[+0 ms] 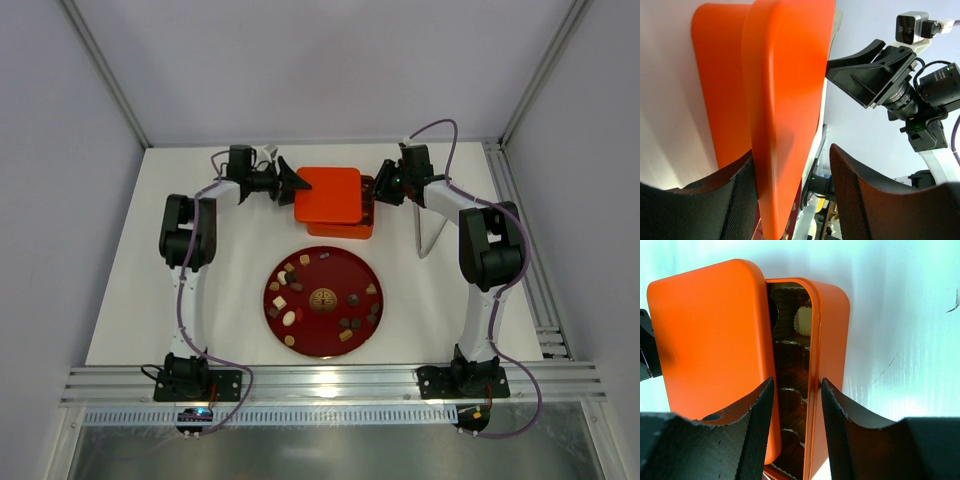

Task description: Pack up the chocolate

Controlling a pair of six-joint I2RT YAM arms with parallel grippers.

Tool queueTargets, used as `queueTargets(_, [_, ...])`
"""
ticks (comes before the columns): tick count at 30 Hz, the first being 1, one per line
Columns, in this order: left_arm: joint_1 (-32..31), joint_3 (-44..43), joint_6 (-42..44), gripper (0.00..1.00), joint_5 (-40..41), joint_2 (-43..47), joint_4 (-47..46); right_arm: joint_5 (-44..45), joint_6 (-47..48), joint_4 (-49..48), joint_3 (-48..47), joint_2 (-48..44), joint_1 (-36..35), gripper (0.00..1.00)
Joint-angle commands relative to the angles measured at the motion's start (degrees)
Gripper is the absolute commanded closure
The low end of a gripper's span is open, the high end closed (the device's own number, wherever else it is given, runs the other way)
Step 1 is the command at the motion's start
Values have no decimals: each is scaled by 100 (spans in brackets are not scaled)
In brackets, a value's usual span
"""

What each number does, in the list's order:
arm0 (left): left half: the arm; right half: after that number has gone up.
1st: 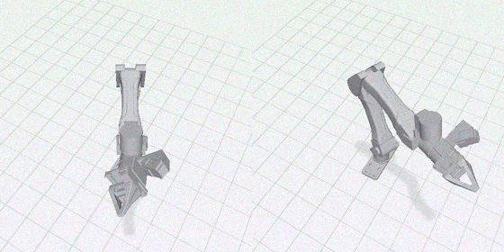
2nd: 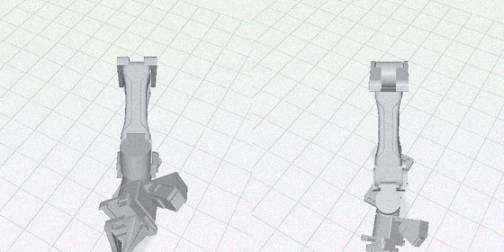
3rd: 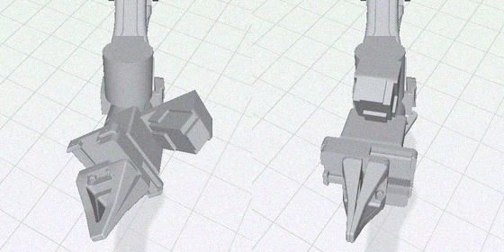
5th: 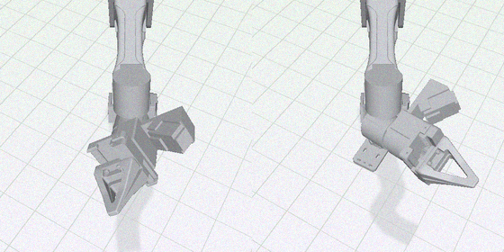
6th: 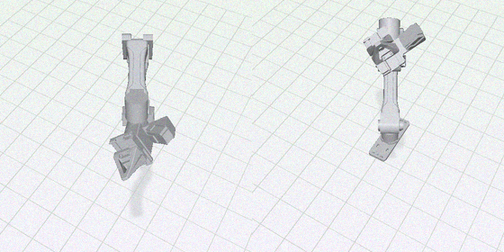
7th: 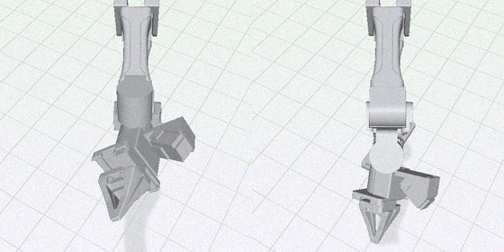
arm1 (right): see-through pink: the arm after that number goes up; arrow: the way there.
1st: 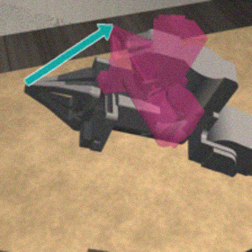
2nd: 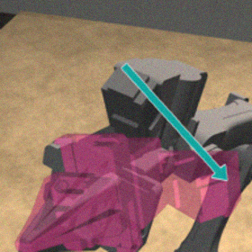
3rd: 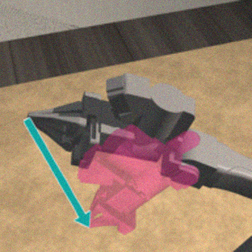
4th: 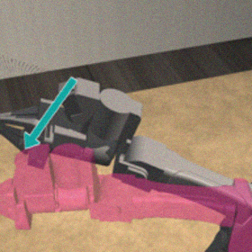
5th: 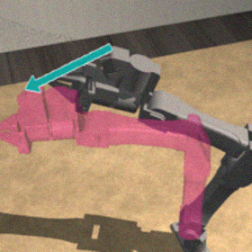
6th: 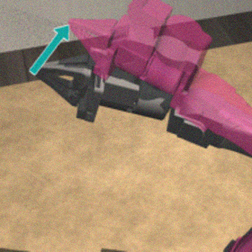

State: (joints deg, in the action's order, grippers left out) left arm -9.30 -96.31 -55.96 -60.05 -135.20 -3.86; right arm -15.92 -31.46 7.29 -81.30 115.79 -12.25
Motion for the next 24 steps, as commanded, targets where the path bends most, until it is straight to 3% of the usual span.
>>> queueTargets(1, [-63,-344,208,45,2,29,261,-60,-53,-316,26,5,3,55])
queueTargets(13, [-212,-792,534,46,301,-209,965,-34,-132,-430,114,-83,12,49])
queueTargets(17, [-248,-1082,1086,46,581,-340,1842,-60,-158,-527,175,-118,21,48])
queueTargets(24, [-274,-1241,1457,46,793,-332,2292,-165,-264,-703,299,-179,12,48])
